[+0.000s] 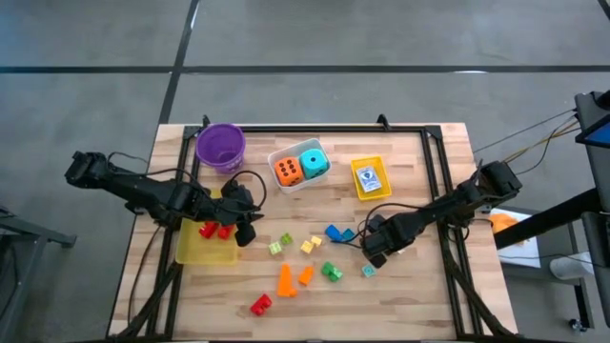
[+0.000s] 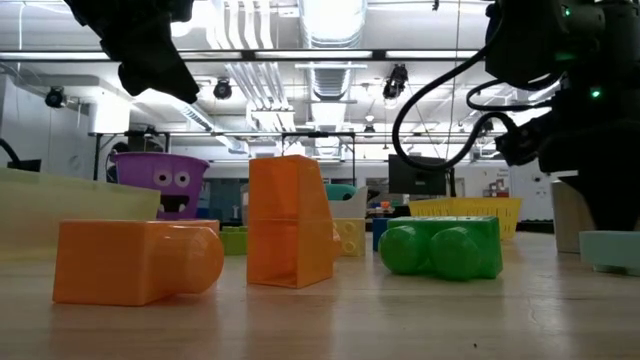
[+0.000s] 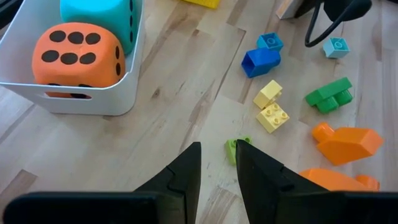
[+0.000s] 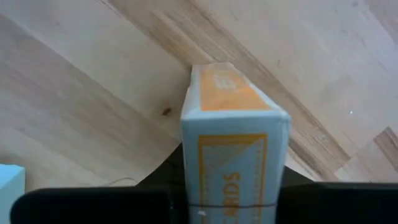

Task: Pick & Place Toys
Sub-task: Put the orange deck of cards into the yellow bin

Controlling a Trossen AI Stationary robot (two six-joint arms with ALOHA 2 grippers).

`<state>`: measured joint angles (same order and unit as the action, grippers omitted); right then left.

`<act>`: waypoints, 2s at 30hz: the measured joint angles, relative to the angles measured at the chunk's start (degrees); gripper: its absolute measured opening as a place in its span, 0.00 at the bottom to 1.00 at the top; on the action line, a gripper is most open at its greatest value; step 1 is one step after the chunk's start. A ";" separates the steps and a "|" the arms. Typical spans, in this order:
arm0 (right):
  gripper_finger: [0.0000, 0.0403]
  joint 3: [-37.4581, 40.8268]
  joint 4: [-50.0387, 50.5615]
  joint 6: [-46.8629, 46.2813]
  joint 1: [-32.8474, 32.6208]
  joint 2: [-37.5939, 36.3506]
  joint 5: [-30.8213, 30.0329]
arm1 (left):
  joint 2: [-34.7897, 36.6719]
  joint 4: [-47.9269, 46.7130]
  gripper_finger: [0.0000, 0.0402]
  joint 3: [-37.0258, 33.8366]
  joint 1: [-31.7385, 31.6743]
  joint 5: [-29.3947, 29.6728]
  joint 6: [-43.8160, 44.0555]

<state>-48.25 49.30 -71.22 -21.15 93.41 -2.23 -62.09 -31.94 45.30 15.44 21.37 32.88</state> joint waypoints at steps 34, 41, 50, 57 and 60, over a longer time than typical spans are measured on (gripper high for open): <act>0.14 -10.65 5.53 13.38 0.92 -3.53 -28.15 | 0.01 2.37 0.25 0.00 0.00 6.54 0.42; 0.14 -15.55 13.09 18.98 8.00 -4.95 -35.57 | 0.01 2.36 0.25 0.00 0.00 6.51 0.42; 0.14 -15.83 12.67 23.43 23.80 -5.29 -34.26 | 0.01 2.38 0.25 0.00 -0.02 6.51 0.42; 0.14 -10.84 2.76 29.46 32.01 -5.27 -24.05 | 0.01 2.36 0.25 0.00 -0.04 6.51 0.43; 0.14 -10.38 0.97 29.90 33.83 -5.27 -23.66 | 0.01 2.36 0.25 0.00 -0.04 6.51 0.43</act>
<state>-58.64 50.27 -41.32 12.68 88.14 -25.89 -62.08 -29.58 45.30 15.40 27.88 33.32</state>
